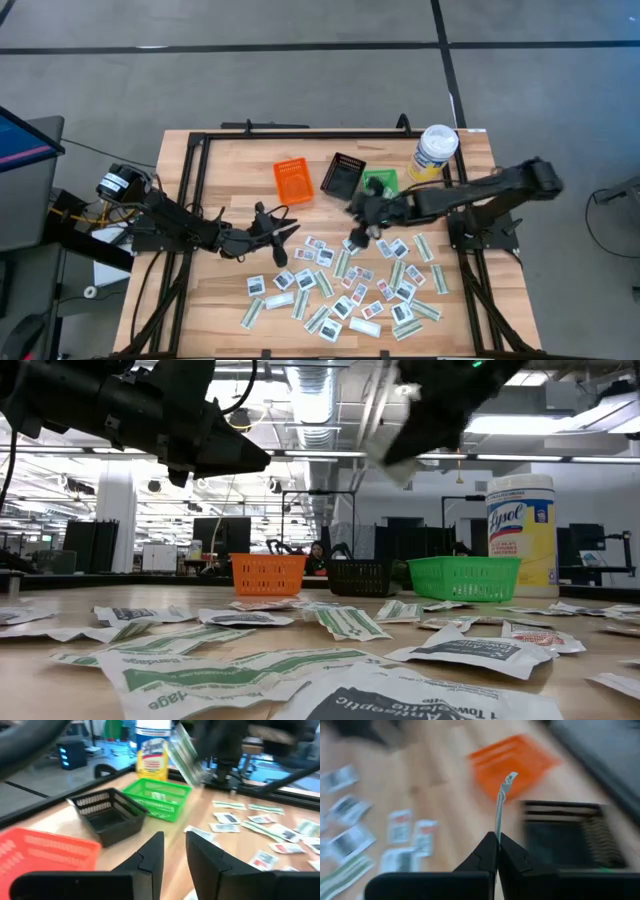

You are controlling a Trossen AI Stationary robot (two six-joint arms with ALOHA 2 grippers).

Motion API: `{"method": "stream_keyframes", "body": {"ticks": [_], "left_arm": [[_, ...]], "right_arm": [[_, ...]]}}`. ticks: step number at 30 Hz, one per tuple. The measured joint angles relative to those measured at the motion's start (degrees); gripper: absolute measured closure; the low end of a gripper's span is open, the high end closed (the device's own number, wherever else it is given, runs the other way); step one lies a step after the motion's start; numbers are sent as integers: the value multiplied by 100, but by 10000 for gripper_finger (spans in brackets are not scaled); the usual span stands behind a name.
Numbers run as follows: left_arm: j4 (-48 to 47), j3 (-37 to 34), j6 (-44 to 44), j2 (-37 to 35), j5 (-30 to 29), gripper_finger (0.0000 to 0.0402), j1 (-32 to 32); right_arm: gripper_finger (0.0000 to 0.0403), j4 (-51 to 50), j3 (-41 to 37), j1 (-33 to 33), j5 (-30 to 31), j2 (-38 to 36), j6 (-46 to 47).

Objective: Pick & Place First Aid Supplies
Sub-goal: Put the green bandage pack into the green basket

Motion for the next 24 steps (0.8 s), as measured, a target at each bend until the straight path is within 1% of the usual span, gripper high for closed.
{"method": "stream_keyframes", "body": {"ticks": [1,2,6,9,13,17,21,24], "left_arm": [[0,0,-66,0,89,322,0],[2,0,-84,0,152,323,2],[2,0,-84,0,291,325,2],[2,0,-84,0,292,325,4],[2,0,-84,0,292,325,4],[4,0,-105,0,292,325,4],[4,0,-106,0,292,325,4],[4,-2,-106,0,294,325,4]], "right_arm": [[403,-32,-146,19,252,-251,75],[403,-56,-326,22,380,-480,141],[403,87,-1307,-325,308,-1277,714],[403,117,-1923,-756,140,-1638,1336],[403,138,-2372,-1248,-94,-1775,1543],[394,154,-2445,-1644,-283,-1682,1782],[359,170,-2444,-1866,-661,-1643,1799],[325,131,-2445,-1891,-718,-1608,1798]]}}
